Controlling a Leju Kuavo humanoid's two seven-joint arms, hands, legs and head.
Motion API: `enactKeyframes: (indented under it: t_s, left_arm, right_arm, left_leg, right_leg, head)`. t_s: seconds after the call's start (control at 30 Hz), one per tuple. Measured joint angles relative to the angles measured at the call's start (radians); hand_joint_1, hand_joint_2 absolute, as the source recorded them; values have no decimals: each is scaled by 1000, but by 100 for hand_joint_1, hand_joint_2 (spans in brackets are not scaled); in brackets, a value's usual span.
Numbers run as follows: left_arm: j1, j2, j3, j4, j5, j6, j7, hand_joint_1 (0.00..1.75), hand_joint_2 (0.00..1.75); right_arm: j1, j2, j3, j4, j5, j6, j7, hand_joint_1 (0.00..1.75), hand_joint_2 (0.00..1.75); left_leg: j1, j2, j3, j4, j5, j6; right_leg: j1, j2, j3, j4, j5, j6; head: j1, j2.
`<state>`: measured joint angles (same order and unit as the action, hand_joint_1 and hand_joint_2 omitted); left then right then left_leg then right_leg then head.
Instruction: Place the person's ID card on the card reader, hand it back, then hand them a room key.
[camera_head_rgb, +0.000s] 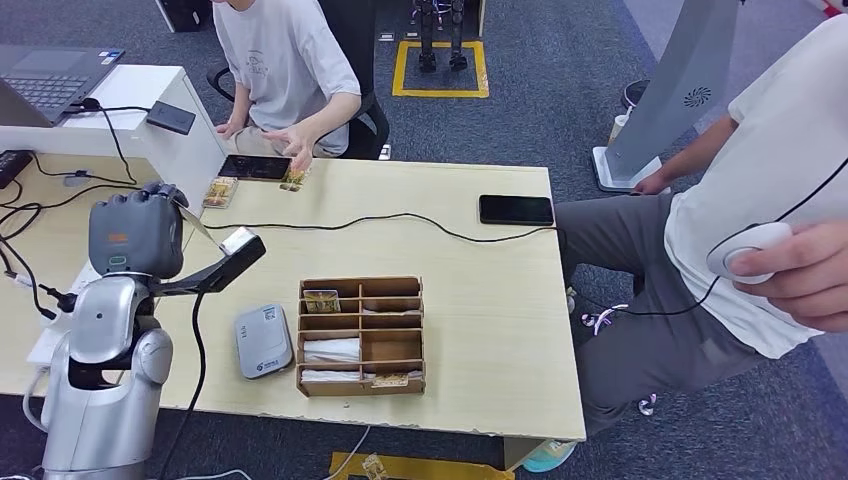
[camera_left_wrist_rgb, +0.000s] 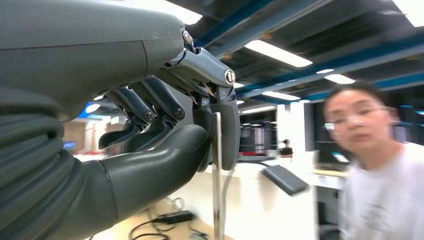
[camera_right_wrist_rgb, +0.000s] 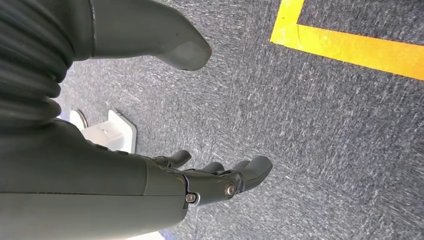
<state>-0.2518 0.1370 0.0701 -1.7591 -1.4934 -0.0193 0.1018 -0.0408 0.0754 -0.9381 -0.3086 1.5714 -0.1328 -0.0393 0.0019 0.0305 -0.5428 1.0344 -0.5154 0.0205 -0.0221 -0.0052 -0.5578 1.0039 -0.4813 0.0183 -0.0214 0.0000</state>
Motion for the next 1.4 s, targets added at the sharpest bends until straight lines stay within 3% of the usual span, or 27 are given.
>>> enactKeyframes:
  t_s: [0.23,0.8,0.87,0.9,0.97,1.03,1.4]
  left_arm:
    - [-64,-13,77,81,-2,21,66,175,175]
    - [-76,-13,84,145,-2,22,72,173,175]
    - [-77,-13,84,147,-2,22,72,158,175]
    - [-78,-14,84,147,-2,21,72,143,175]
    - [-79,-16,84,148,-2,22,70,63,175]
    - [-79,-18,84,148,-2,23,65,0,175]
    - [-59,-33,130,120,-3,130,50,0,175]
  right_arm:
    - [-2,4,19,1,0,1,0,0,175]
    - [-4,6,23,5,0,1,2,0,175]
    - [-4,6,23,5,0,1,2,0,175]
    - [-4,6,23,5,0,1,2,0,175]
    - [-4,7,23,5,0,1,2,0,175]
    - [-4,7,23,5,0,1,2,0,175]
    - [-3,10,22,5,0,11,0,0,175]
  left_leg:
    - [0,0,0,0,0,0]
    - [0,0,0,0,0,0]
    - [0,0,0,0,0,0]
    - [0,0,0,0,0,0]
    - [0,0,0,0,0,0]
    - [0,1,0,0,0,0]
    - [0,1,-1,0,0,0]
  right_leg:
    - [0,0,0,0,0,0]
    - [0,0,0,0,0,0]
    - [0,0,0,0,0,0]
    - [0,0,0,0,0,0]
    - [0,1,0,0,0,0]
    - [0,1,0,0,0,0]
    - [0,1,0,0,0,0]
  head:
    - [0,0]
    - [0,0]
    - [0,0]
    - [0,0]
    - [0,0]
    - [0,0]
    - [0,0]
